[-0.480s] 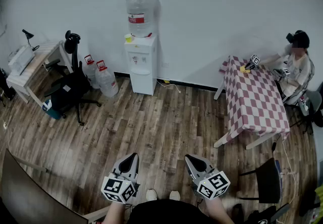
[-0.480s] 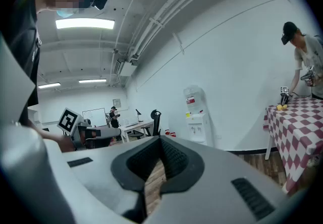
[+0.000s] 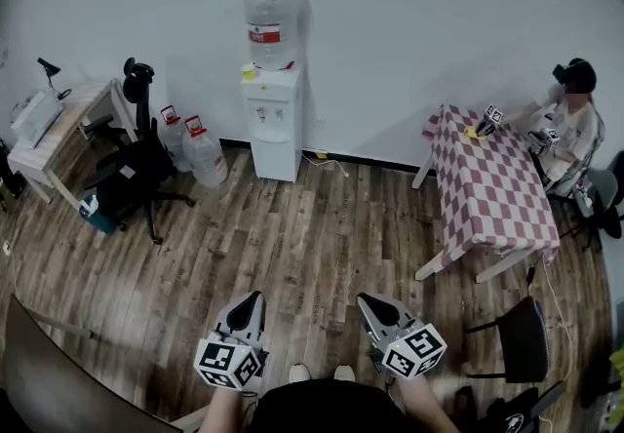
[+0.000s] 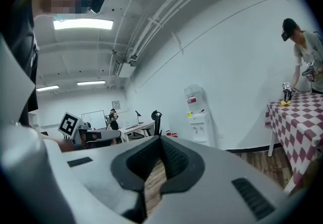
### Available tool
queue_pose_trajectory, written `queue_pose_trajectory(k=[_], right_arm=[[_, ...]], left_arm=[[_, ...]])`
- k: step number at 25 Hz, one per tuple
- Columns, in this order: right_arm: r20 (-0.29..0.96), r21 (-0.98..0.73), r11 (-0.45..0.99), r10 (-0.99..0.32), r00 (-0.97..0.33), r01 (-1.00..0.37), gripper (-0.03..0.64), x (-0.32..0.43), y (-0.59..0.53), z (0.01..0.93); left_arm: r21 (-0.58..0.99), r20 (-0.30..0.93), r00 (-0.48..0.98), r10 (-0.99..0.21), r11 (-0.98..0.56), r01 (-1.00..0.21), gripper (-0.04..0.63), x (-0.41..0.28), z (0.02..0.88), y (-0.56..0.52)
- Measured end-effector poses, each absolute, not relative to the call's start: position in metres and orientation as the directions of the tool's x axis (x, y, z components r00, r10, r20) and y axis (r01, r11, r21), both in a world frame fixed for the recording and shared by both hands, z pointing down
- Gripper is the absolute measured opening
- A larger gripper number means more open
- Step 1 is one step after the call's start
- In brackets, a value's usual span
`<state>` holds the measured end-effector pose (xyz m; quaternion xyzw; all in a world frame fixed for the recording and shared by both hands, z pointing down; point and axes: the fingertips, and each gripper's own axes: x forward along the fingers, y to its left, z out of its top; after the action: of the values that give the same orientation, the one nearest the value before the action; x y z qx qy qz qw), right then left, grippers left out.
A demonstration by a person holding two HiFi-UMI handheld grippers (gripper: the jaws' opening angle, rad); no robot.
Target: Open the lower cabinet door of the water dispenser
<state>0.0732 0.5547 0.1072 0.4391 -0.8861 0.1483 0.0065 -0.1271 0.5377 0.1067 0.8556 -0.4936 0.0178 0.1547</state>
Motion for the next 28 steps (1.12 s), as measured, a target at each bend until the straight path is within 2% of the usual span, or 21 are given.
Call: queue_pose_trajectory(k=[4,12,28], right_arm=[[0.126,-0.303,0.564,-0.775,-0.619,-0.768,0.023,0.065,0.555,0.111],[0.096,-0.297,0.638,-0.720,-0.687,-0.711,0.023,0.035,0.569,0.109],[0.118,-0.259,0.620,-0.741,-0.661,-0.741,0.023,0.028,0.569,0.102]], left_arm=[[0.250,0.176,0.527,-0.832,-0.480,-0.841,0.014,-0.137,0.110,0.538],[0.270,0.161,0.533,-0.831,-0.482,-0.833,0.014,-0.161,0.112,0.545],[0.297,0.165,0.508,-0.845,-0.448,-0.843,0.014,-0.199,0.126,0.558]])
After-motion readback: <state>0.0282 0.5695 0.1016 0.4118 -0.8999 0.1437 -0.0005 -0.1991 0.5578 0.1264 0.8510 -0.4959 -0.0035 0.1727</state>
